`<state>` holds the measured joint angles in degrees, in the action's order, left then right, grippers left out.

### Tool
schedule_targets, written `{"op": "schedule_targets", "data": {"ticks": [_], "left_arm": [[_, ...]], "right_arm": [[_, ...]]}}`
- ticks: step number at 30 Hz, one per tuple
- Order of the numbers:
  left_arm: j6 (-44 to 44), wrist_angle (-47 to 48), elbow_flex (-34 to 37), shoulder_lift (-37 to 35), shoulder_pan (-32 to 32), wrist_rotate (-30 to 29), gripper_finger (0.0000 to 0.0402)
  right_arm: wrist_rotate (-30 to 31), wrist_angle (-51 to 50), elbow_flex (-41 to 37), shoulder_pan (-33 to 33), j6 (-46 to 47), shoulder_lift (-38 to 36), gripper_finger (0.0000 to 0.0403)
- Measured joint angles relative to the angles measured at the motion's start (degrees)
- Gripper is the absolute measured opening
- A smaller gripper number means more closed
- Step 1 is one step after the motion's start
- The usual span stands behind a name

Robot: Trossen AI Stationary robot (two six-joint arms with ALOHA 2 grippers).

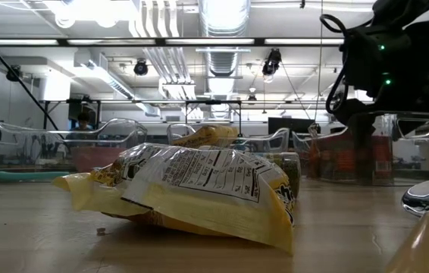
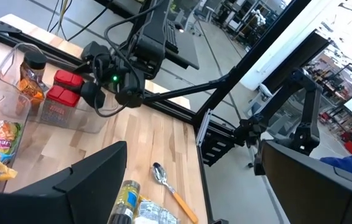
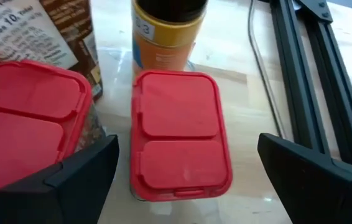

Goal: Pick & Place Food Item
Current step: Put the yellow spoon into the left transparent bin

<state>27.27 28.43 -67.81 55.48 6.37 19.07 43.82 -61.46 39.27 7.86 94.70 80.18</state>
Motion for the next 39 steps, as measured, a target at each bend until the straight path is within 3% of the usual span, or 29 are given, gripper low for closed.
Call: {"op": "schedule_targets", "data": {"ticks": [19,22,31,39], "left_arm": [[-1.3,0.3,0.0,0.0,0.0,0.0,0.0375],[-0.2,0.3,0.0,0.0,0.0,0.0,0.0375],[0.4,1.7,0.0,0.1,0.0,0.0,0.0375],[0.4,3.4,0.0,0.1,0.0,0.0,0.0375]], "right_arm": [[-0.8,-1.6,0.1,0.0,-2.2,-5.0,0.0374],[-0.8,-1.5,0.7,0.0,-3.7,-5.6,0.0343],[-0.8,-1.5,4.0,0.0,-11.2,-6.3,0.0197],[-0.4,-4.1,9.4,0.2,-16.2,-7.1,0.0110]]}}
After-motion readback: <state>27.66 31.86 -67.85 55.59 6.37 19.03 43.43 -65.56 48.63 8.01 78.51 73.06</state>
